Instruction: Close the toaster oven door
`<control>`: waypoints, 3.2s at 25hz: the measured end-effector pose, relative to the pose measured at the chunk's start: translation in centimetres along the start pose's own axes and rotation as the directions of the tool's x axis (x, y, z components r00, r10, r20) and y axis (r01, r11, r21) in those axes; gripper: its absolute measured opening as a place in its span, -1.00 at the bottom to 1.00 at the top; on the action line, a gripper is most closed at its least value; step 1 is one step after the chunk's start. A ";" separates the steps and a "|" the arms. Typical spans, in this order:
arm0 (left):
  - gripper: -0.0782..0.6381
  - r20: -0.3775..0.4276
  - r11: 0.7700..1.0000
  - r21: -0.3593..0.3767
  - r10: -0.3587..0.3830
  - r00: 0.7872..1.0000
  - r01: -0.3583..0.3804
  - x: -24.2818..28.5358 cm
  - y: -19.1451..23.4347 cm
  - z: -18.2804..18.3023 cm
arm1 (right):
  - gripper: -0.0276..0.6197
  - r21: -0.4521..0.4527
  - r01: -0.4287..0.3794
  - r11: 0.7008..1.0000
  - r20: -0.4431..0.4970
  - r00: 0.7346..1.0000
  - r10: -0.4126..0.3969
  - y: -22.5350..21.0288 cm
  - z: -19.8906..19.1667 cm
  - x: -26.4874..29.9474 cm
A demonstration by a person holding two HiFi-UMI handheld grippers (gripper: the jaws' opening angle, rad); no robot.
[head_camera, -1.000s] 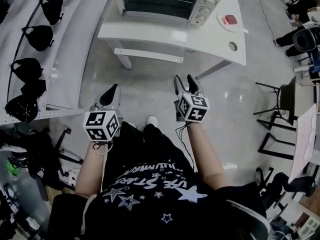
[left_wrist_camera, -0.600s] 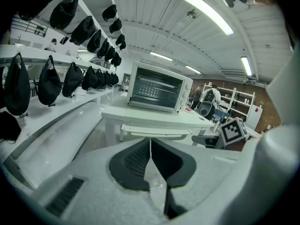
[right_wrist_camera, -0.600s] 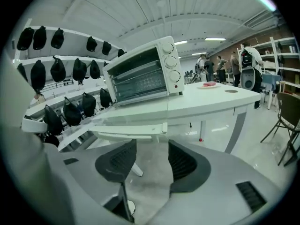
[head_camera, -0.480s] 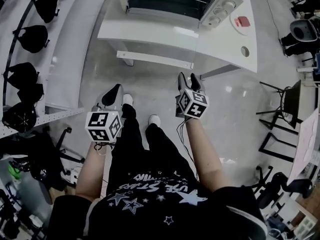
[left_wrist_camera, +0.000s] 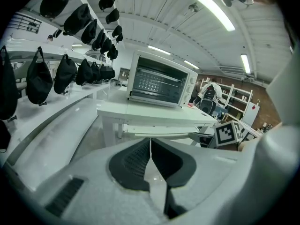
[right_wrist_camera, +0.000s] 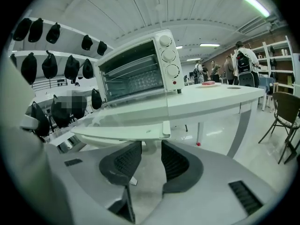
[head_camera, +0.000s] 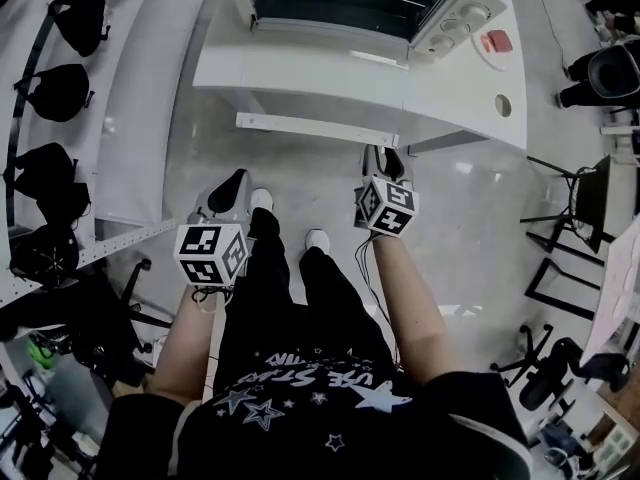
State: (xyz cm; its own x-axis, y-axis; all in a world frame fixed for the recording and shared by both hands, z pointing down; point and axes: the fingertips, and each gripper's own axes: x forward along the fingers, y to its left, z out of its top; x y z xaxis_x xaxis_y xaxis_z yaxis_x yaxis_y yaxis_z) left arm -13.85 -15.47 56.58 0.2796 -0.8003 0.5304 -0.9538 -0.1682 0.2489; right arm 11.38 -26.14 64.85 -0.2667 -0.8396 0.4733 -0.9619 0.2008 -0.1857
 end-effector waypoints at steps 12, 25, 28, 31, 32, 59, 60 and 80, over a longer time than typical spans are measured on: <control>-0.71 -0.005 1.000 -0.003 -0.005 1.000 0.005 -0.5 0.4 0.4 | -0.64 -0.011 -0.017 1.000 -0.003 1.000 0.017 0.5 1.0 -0.1; -0.71 0.086 1.000 0.005 -0.001 0.996 0.000 -2.3 0.5 5.4 | -0.65 0.005 -0.027 1.000 0.026 0.999 0.027 2.3 7.7 -4.8; -0.71 0.100 1.000 -0.004 -0.005 0.995 0.005 -2.4 0.5 6.2 | -0.64 -0.007 -0.028 1.000 0.030 0.999 0.028 2.6 9.4 -5.3; -0.71 0.110 1.000 0.002 -0.012 0.994 0.012 -2.3 0.5 7.2 | -0.64 -0.012 -0.032 0.999 0.059 0.998 0.033 2.9 11.4 -5.8; -0.71 0.113 1.000 0.005 -0.016 0.994 0.016 -2.3 0.5 7.6 | -0.64 -0.013 -0.034 0.999 0.065 0.997 0.035 3.0 12.1 -6.0; -0.71 0.185 0.978 0.104 -0.197 0.963 0.180 4.0 5.2 20.0 | -0.66 0.052 0.085 0.995 0.236 0.967 -0.095 3.4 28.4 -4.0; -0.71 0.186 0.977 0.104 -0.201 0.962 0.184 4.2 5.4 20.3 | -0.66 0.054 0.086 0.995 0.237 0.967 -0.097 3.4 28.9 -3.7; -0.71 0.183 0.967 0.132 -0.238 0.954 0.216 6.1 5.5 22.8 | -0.66 0.075 0.103 0.992 0.252 0.960 -0.119 2.5 34.3 0.2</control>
State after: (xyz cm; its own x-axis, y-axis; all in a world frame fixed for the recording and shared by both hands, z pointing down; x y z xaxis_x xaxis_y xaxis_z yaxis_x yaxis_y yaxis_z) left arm -19.94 -34.39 42.66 0.4738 -0.8287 0.2978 -0.8767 -0.4121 0.2481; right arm 10.97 -43.07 34.96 -0.1267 -0.9575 0.2592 -0.9768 0.0750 -0.2006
